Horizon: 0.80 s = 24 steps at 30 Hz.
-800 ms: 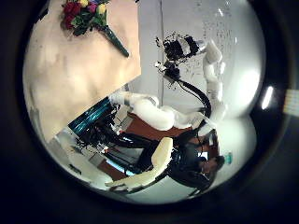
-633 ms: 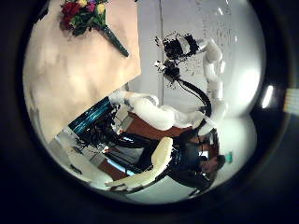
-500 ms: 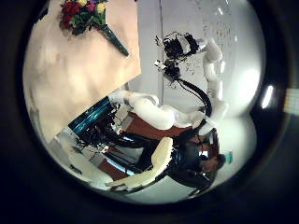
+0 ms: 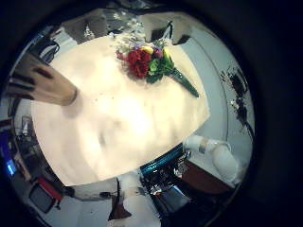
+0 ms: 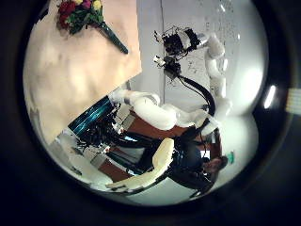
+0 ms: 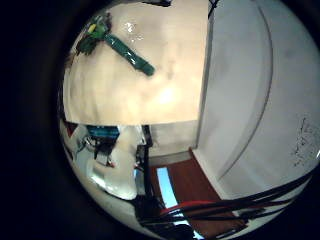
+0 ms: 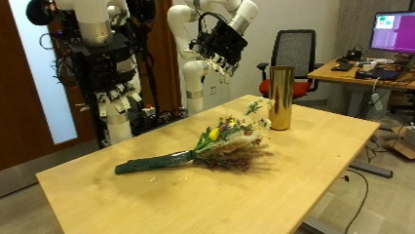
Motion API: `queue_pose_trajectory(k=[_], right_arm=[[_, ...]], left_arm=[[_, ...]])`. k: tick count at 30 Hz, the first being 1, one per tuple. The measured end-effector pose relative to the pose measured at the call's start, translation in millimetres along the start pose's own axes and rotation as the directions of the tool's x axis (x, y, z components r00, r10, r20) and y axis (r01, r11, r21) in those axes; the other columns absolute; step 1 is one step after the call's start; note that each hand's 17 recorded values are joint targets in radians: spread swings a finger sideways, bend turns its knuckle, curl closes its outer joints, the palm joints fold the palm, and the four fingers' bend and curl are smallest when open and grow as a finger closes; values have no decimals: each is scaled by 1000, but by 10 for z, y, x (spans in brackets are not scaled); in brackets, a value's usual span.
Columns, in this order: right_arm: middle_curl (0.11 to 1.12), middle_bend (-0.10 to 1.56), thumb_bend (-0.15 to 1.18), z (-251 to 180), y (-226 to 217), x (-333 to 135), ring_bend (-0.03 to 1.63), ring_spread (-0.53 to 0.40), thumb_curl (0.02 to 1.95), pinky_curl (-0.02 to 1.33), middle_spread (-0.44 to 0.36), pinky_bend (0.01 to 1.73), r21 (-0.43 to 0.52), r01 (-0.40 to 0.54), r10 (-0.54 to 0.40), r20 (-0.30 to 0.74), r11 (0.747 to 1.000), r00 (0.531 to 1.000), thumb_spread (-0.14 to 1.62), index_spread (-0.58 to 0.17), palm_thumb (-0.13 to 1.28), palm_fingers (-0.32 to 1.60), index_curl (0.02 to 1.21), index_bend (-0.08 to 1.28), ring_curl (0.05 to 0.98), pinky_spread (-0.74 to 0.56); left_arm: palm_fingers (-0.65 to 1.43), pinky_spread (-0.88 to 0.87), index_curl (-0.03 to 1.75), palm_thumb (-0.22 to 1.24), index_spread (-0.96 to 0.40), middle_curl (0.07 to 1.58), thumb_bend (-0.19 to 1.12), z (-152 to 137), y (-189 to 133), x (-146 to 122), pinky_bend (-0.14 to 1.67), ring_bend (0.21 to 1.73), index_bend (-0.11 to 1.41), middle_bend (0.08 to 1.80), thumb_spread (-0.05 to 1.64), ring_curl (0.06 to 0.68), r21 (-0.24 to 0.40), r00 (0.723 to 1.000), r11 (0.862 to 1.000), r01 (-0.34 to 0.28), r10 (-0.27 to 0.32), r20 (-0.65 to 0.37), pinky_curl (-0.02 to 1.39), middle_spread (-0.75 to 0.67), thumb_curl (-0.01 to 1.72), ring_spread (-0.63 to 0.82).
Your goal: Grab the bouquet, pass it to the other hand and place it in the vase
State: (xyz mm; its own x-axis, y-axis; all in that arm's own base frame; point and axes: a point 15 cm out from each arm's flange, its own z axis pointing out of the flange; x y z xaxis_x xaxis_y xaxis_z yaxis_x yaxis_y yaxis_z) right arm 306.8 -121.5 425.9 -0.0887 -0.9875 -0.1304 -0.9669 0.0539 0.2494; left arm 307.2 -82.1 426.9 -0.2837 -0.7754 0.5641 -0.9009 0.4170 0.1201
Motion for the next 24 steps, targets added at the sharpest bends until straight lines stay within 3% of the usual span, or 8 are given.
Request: queue_pose_trajectory(k=[5, 9, 12, 24], right_arm=[[338, 256, -25, 214, -144, 279, 541, 168, 363, 274, 77, 434, -14, -64, 65, 21, 998, 998, 1037, -296, 668, 214, 256, 150, 203, 328], [336, 254, -24, 776, -171, 347, 542, 159, 361, 273, 57, 434, -94, -80, 85, 52, 992, 995, 1039, -293, 667, 215, 258, 155, 201, 327], [338, 259, -24, 1053, -251, 429, 542, 156, 361, 272, 53, 437, -88, -89, 94, 54, 992, 994, 1041, -287, 664, 217, 258, 154, 199, 326], [341, 270, -25, 1330, -429, 476, 549, 139, 362, 273, 45, 445, -116, -104, 115, 96, 988, 989, 1042, -262, 655, 213, 253, 147, 200, 311]], left_arm=[[-29, 589, 299, 221, 324, 244, -37, -26, -15, 31, 195, 421, 170, 181, 773, 218, 1, 999, 1000, -10, 10, 31, 302, 550, 329, 647], [-24, 590, 301, 221, 330, 246, -38, -31, -35, 33, 197, 422, 170, 180, 776, 219, 1, 999, 1000, -11, 11, 34, 303, 546, 329, 646], [-21, 593, 304, 222, 332, 249, -37, -31, -78, -3, 197, 425, 173, 182, 777, 219, -7, 999, 1000, -16, 16, 34, 302, 544, 330, 652], [-19, 585, 309, 213, 333, 257, -37, 74, -289, -115, 197, 428, 172, 184, 783, 222, -50, 999, 998, -36, 37, 19, 305, 543, 328, 651]])
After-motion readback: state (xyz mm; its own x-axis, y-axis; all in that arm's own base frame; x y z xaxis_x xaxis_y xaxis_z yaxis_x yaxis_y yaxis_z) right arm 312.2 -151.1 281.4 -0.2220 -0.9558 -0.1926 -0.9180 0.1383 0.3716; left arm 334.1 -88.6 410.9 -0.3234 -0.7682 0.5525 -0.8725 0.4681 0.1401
